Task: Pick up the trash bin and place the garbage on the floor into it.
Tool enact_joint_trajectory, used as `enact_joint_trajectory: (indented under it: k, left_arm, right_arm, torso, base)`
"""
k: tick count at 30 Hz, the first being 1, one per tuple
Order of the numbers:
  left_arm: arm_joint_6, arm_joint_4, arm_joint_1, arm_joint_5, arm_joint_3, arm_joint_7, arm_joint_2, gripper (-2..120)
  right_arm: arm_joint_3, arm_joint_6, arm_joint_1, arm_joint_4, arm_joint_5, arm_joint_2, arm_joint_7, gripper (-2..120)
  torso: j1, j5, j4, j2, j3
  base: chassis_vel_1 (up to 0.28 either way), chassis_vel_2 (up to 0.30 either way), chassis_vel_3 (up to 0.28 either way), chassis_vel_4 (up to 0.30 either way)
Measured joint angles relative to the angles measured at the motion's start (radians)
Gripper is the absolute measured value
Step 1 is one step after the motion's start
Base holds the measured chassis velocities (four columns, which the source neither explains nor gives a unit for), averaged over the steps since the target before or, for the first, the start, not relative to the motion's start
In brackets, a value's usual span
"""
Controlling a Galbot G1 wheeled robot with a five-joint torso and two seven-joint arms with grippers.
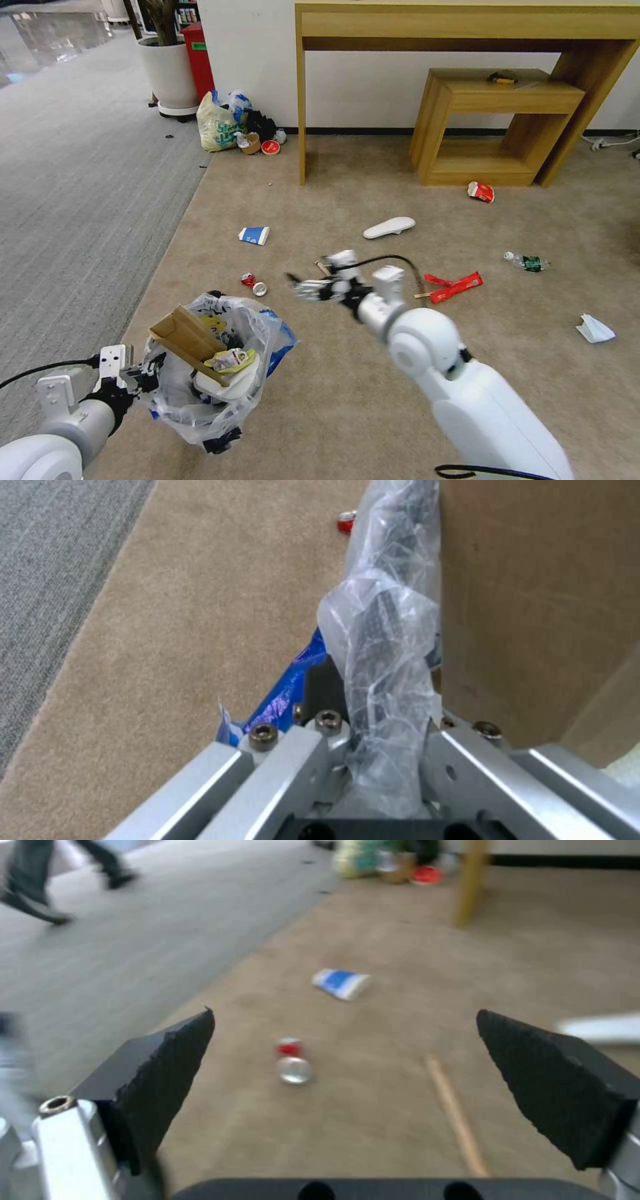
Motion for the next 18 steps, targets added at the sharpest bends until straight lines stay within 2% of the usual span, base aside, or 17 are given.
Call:
enact_joint_trajectory:
  k: [5,14,18]
  left_arm:
    - [0.000,0.001,0.008,0.003,-0.006,0.011,0.000,0]
    - [0.000,-0.009,0.020,0.006,-0.011,0.020,0.000,0]
    - [0.000,-0.014,0.033,0.006,-0.022,0.033,0.000,0]
  right_arm:
    - [0.108,0.058,-0.096,-0.028,-0.059,0.015,-0.017,100]
    - [0.116,0.067,-0.127,-0.027,-0.072,0.054,0.005,100]
    - [0.105,0.059,-0.117,-0.027,-0.071,0.068,0.013,100]
  torso:
    - [0.000,0.0000,0.0001,0.000,0.000]
    - [0.000,-0.0002,0.0003,0.000,0.000]
    - [0.000,-0.0002,0.0004,0.000,0.000]
  base:
    - [0.000,0.000,0.000,0.000]
    - [0.000,0.000,0.000,0.000]
    - [-0.085,0.083,0.085,-0.085]
